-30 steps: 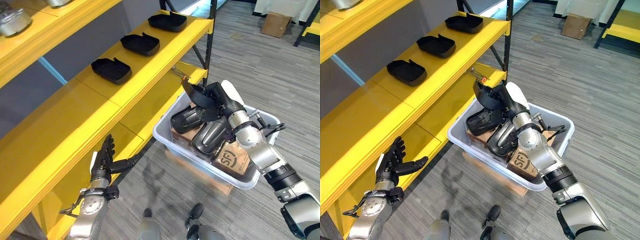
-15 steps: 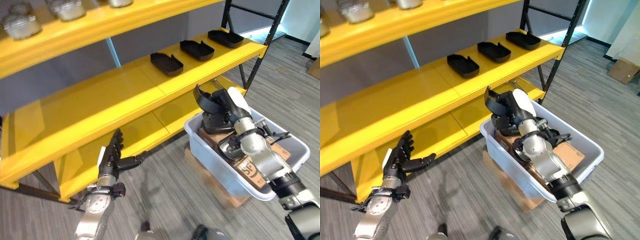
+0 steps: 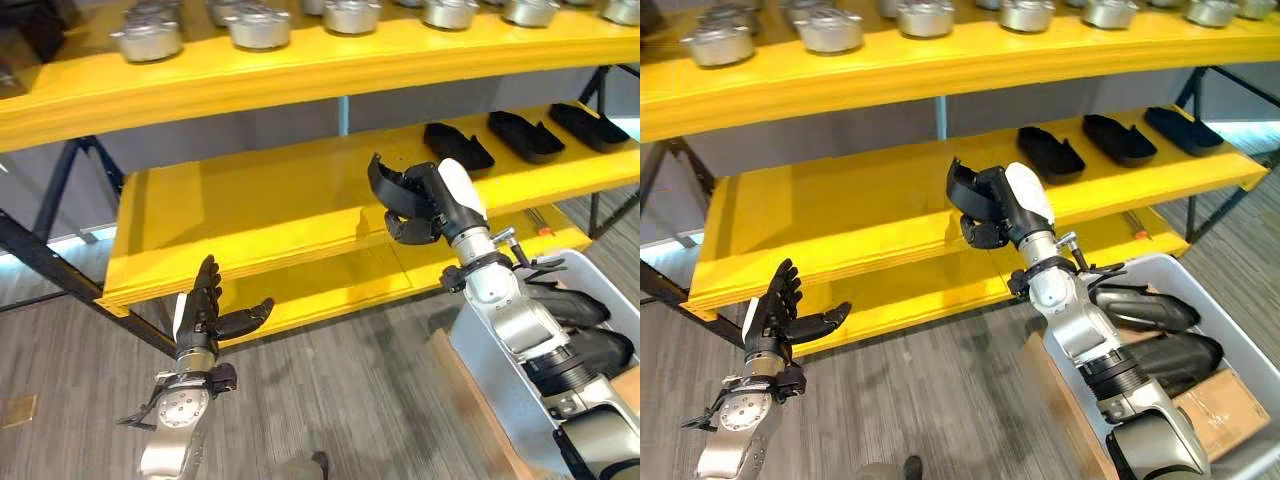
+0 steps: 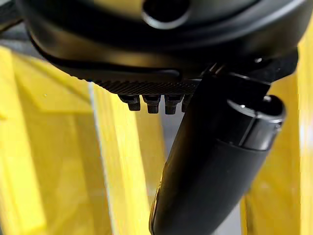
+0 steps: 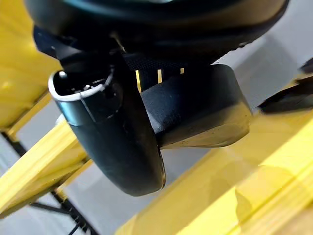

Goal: Move parts from the plastic box to the shelf.

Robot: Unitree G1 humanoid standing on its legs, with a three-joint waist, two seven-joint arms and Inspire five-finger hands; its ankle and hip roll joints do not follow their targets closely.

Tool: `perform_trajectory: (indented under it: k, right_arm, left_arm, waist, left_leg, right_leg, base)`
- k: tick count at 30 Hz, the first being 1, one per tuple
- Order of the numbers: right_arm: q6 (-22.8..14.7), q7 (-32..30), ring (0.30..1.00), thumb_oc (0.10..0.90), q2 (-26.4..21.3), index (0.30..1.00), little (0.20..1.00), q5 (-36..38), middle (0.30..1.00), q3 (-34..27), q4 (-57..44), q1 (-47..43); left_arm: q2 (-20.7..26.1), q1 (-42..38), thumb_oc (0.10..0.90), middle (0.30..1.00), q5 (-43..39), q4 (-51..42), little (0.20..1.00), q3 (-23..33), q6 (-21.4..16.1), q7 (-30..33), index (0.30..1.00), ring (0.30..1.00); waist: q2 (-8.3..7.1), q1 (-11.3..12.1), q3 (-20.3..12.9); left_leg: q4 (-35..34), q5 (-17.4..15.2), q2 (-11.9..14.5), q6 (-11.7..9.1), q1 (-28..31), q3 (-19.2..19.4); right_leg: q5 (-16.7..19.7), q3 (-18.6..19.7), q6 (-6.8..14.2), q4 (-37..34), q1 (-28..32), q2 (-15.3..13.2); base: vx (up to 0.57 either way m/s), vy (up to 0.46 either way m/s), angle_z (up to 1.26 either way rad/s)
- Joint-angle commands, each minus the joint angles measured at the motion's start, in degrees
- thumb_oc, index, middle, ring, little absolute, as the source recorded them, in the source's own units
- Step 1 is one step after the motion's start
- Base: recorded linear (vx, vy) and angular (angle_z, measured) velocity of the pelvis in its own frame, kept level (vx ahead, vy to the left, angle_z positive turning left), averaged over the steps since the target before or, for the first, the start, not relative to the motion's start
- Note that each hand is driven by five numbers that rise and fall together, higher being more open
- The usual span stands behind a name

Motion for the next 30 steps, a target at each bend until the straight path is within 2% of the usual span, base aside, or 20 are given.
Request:
perform_trajectory:
  k: [1,2,3,4,7,8,13,14,16,18,19,20,23,25,27,29,30]
  right_arm:
    - [-4.87,-4.99,0.300,0.400,-4.32,0.300,0.300,-3.15,0.300,-4.84,-4.60,-8.87]
    - [-4.94,-5.06,0.300,0.400,-4.92,0.300,0.300,-3.28,0.300,-5.17,-4.65,-8.68]
    - [-5.32,-4.93,0.300,0.400,-6.29,0.300,0.300,-1.86,0.300,-5.76,-3.60,-9.94]
    - [-5.30,-4.91,0.300,0.400,-6.35,0.300,0.300,-1.83,0.300,-5.80,-3.55,-9.99]
    - [-5.59,-4.84,0.300,0.400,-6.57,0.300,0.300,-1.66,0.300,-5.96,-3.21,-10.74]
    - [-5.50,-4.56,0.300,0.400,-6.69,0.300,0.300,-1.72,0.300,-6.13,-3.24,-10.80]
    - [-5.45,-4.11,0.300,0.400,-7.15,0.300,0.300,-1.74,0.300,-6.46,-2.75,-10.72]
    - [-5.67,-4.03,0.300,0.400,-7.23,0.300,0.300,-1.29,0.300,-6.84,-3.00,-10.08]
    - [-5.78,-3.48,0.300,0.400,-7.26,0.300,0.300,-1.04,0.300,-7.05,-3.56,-9.45]
    - [-6.01,-3.29,0.300,0.400,-7.10,0.300,0.300,-0.26,0.300,-6.84,-3.77,-9.37]
    - [-6.39,-3.09,0.300,0.400,-7.34,0.300,0.300,0.03,0.300,-6.50,-3.63,-10.02]
    - [-6.47,-3.47,0.300,0.400,-7.89,0.300,0.300,0.49,0.300,-6.30,-3.74,-11.00]
    - [-6.87,-4.67,0.300,0.400,-9.25,0.300,0.300,0.31,0.300,-5.72,-3.47,-13.46]
    - [-6.97,-5.13,0.300,0.400,-9.58,0.300,0.300,-0.29,0.300,-5.42,-3.41,-14.04]
    - [-7.07,-5.41,0.300,0.400,-9.42,0.300,0.300,-0.41,0.300,-5.14,-3.47,-14.25]
    - [-7.34,-5.64,0.300,0.400,-9.01,0.300,0.300,-0.41,0.300,-4.92,-3.62,-13.97]
    - [-7.40,-5.75,0.300,0.400,-8.83,0.300,0.300,-0.45,0.300,-4.79,-3.62,-13.96]
  left_arm:
    - [5.32,-5.97,0.900,1.000,1.90,-5.81,1.000,-2.46,-6.39,0.63,1.000,1.000]
    - [5.54,-6.38,0.900,1.000,2.31,-5.70,1.000,-2.89,-6.18,0.35,1.000,1.000]
    - [5.42,-7.31,0.900,1.000,2.26,-5.34,1.000,-3.21,-6.39,-0.08,1.000,1.000]
    - [5.44,-7.32,0.900,1.000,2.21,-5.31,1.000,-3.14,-6.38,-0.11,1.000,1.000]
    - [5.50,-8.35,0.900,1.000,2.15,-4.83,1.000,-3.39,-6.35,-0.21,1.000,1.000]
    - [5.61,-8.57,0.900,1.000,2.38,-4.62,1.000,-3.48,-6.39,-0.53,1.000,1.000]
    - [5.86,-8.70,0.900,1.000,2.18,-3.95,1.000,-3.76,-6.50,-0.80,1.000,1.000]
    - [5.65,-8.26,0.900,1.000,2.06,-4.00,1.000,-3.68,-6.38,-1.05,1.000,1.000]
    - [5.37,-7.66,0.900,1.000,1.88,-3.91,1.000,-3.41,-6.28,-1.09,1.000,1.000]
    - [5.16,-6.40,0.900,1.000,1.55,-4.37,1.000,-2.87,-5.93,-1.08,1.000,1.000]
    - [4.87,-5.57,0.900,1.000,1.42,-4.46,1.000,-2.42,-5.93,-1.19,1.000,1.000]
    - [4.74,-5.51,0.900,1.000,0.94,-4.56,1.000,-2.39,-6.05,-1.08,1.000,1.000]
    - [4.38,-5.47,0.900,1.000,0.16,-4.65,1.000,-2.71,-6.07,-0.87,1.000,1.000]
    - [4.29,-4.94,0.900,1.000,0.09,-4.82,1.000,-2.70,-5.94,-0.96,1.000,1.000]
    - [4.14,-4.26,0.900,1.000,0.21,-4.81,1.000,-2.54,-5.68,-0.83,1.000,1.000]
    - [3.76,-3.49,0.900,1.000,-0.04,-5.06,1.000,-2.23,-5.38,-0.90,1.000,1.000]
    - [3.81,-3.19,0.900,1.000,-0.02,-5.20,1.000,-2.10,-5.30,-0.91,1.000,1.000]
  waist:
    - [0.12,-3.76,-2.98]
    - [0.32,-4.19,-3.14]
    - [0.12,-6.38,-2.17]
    - [0.01,-6.44,-2.15]
    - [-0.97,-7.64,-0.89]
    - [-1.58,-8.32,-0.69]
    - [-3.14,-9.00,-1.34]
    - [-3.58,-9.26,-2.08]
    - [-3.45,-9.94,-3.33]
    - [-2.61,-10.49,-4.60]
    - [-1.63,-11.28,-5.86]
    - [-1.03,-11.68,-6.44]
    - [0.00,-12.14,-7.21]
    - [0.25,-12.09,-7.50]
    - [-0.12,-11.76,-7.46]
    - [-0.53,-11.15,-7.34]
    - [-0.69,-10.81,-7.20]
  left_leg:
    - [-0.54,-1.31,-0.15,-0.11,-2.11,-7.04]
    - [-0.72,-1.23,-0.49,-0.37,-1.83,-8.74]
    - [-0.58,-1.94,-0.41,-1.39,-0.96,-12.72]
    - [-0.50,-2.00,-0.49,-1.50,-0.97,-12.82]
    - [0.43,-3.34,-0.84,-2.28,-0.40,-15.54]
    - [1.24,-4.53,-1.04,-2.62,0.03,-16.74]
    - [2.70,-7.64,-0.23,-3.50,1.49,-19.32]
    - [2.30,-8.51,0.46,-4.00,2.38,-20.17]
    - [1.56,-9.13,1.98,-4.52,3.59,-20.55]
    - [-0.15,-8.94,5.65,-5.69,5.17,-21.78]
    - [-1.35,-7.24,9.45,-7.32,6.19,-22.52]
    - [-1.66,-5.25,11.65,-8.34,6.26,-22.98]
    - [-0.34,1.26,15.20,-10.18,5.18,-23.59]
    - [0.57,4.15,16.60,-10.87,5.10,-23.73]
    - [2.28,7.25,16.85,-11.10,4.23,-24.06]
    - [6.19,11.52,17.18,-11.09,3.01,-24.58]
    - [8.73,12.62,16.97,-10.53,2.22,-24.82]
  right_leg:
    - [8.72,16.93,5.13,0.81,-1.93,5.48]
    - [7.46,17.22,4.56,0.15,-2.48,6.25]
    - [7.34,18.52,5.23,-11.15,-5.84,7.03]
    - [7.77,18.57,5.38,-11.83,-5.73,6.92]
    - [10.27,23.95,7.05,-20.43,-7.07,8.75]
    - [12.67,26.66,7.92,-23.15,-7.83,8.87]
    - [16.75,30.64,9.52,-25.68,-7.63,8.82]
    - [15.98,30.79,9.58,-26.53,-6.70,9.09]
    - [14.18,31.60,9.69,-25.60,-6.13,10.00]
    - [8.65,31.43,8.50,-23.64,-6.09,12.72]
    - [3.93,30.31,7.08,-21.22,-6.24,15.65]
    - [2.11,29.72,6.25,-20.10,-6.51,17.41]
    - [-1.02,29.01,4.49,-18.55,-6.76,21.05]
    - [-2.10,28.82,3.72,-17.98,-6.63,22.73]
    - [-1.90,28.76,2.92,-18.42,-6.03,23.52]
    - [-2.20,28.78,1.75,-19.34,-4.54,24.82]
    - [-2.59,28.70,1.31,-20.24,-3.35,25.53]
  base:
    - [0.05,0.302,2.27]
    - [0.19,0.004,3.14]
    - [0.19,-0.120,3.29]
    - [0.18,-0.196,2.06]
    - [0.14,-0.153,0.76]
    - [0.20,-0.173,0.60]
    - [0.21,-0.210,0.66]
    - [0.27,-0.274,0.09]
    - [0.28,-0.282,-0.05]
    - [0.31,-0.414,0.06]
    - [0.31,-0.520,0.77]
    - [0.31,-0.601,0.90]
    - [0.13,-0.385,0.10]
    - [0.09,-0.263,-0.44]
    - [0.05,-0.213,-0.04]
    - [0.07,-0.239,-0.12]
    - [0.08,-0.229,-0.42]
